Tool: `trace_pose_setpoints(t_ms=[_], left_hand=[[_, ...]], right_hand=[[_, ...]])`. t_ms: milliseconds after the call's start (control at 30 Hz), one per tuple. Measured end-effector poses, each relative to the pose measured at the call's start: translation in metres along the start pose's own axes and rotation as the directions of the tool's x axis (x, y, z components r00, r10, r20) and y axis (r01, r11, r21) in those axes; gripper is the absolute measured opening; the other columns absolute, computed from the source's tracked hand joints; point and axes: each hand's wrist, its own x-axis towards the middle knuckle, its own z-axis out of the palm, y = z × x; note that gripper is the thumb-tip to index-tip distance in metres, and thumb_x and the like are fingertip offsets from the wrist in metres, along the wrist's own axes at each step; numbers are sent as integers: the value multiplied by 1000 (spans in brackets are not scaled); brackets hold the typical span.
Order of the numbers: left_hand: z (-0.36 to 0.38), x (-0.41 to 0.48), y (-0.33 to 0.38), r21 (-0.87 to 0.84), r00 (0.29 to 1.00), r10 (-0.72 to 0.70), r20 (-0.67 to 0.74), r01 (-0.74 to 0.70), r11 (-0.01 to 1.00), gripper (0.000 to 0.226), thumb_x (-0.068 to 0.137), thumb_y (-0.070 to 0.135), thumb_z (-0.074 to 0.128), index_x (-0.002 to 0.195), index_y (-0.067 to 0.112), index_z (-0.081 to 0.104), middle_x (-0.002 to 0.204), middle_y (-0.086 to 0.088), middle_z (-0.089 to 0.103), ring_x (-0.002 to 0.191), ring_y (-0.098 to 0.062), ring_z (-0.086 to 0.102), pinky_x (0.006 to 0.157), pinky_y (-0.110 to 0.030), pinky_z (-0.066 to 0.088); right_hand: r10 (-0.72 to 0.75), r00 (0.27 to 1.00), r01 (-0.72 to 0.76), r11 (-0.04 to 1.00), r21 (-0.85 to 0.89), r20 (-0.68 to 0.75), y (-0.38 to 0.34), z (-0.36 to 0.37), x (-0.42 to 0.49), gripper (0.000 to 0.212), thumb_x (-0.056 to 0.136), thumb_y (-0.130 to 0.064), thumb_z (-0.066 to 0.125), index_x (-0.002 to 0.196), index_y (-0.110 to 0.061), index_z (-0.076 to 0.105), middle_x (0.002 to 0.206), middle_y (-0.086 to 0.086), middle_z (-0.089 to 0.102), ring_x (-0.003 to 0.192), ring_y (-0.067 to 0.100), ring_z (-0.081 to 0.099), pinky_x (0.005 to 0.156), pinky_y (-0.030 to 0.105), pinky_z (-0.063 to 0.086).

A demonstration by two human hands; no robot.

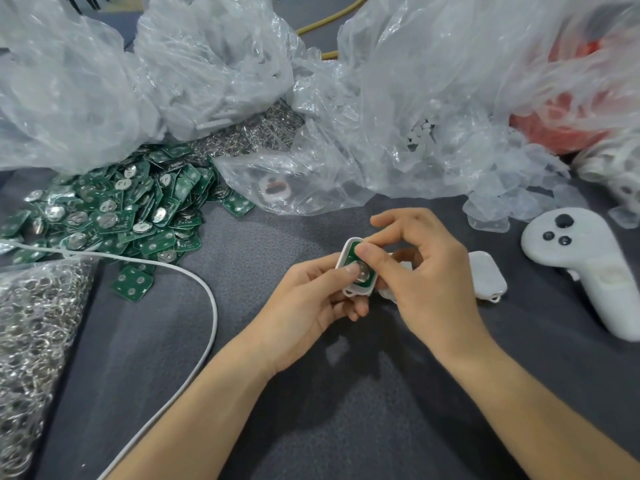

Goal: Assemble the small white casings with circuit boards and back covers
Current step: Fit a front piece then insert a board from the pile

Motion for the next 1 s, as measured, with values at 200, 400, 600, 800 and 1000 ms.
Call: trace_pose_setpoints(t_ms=[200, 400, 600, 800, 1000], left_hand=[[2, 3, -3, 18, 999, 41, -5, -41, 999, 22, 88, 14, 53, 100, 3, 67, 81, -14, 57, 59, -12, 56, 56, -19, 47], [0, 1, -5, 77, 996, 83, 28, -85, 993, 20, 89, 18, 55, 96, 8, 71, 85, -11, 63, 61, -12, 55, 58, -19, 46], [2, -1, -9, 253, 985, 154, -83, -129, 959, 25, 86, 22, 54, 92, 0, 64, 80, -12, 62, 59, -13, 46, 54, -21, 38], [9, -4, -8, 266, 983, 170, -68, -146, 953, 23, 90, 16, 48, 110, 7, 55, 83, -11, 70, 54, -14, 49, 53, -20, 40], [12, -4, -8, 240, 969, 210, -130, -174, 955, 24, 86, 15, 51, 108, 9, 43, 76, -16, 66, 51, -16, 47, 50, -22, 39]], right_hand=[[28, 999, -33, 993, 117, 41, 4, -2, 2, 26, 79, -13, 75, 89, -32, 60, 97, -7, 62, 82, 8, 63, 69, 30, 54], [115, 981, -144, 972, 187, 157, 8, -5, 5, 20, 81, -18, 73, 93, -31, 63, 82, -10, 67, 77, 7, 65, 63, 20, 52], [121, 983, -152, 957, 249, 136, 6, 4, -2, 13, 82, -15, 72, 80, -26, 66, 75, -8, 69, 70, 6, 64, 60, 26, 53], [221, 904, -366, 841, 398, 366, 5, -17, 13, 16, 81, -24, 67, 87, -10, 71, 79, 17, 68, 65, 30, 60, 65, 40, 49], [221, 846, -380, 888, 258, 486, 2, -29, 17, 19, 88, 0, 59, 95, -12, 72, 87, 12, 73, 70, 27, 63, 72, 34, 54]])
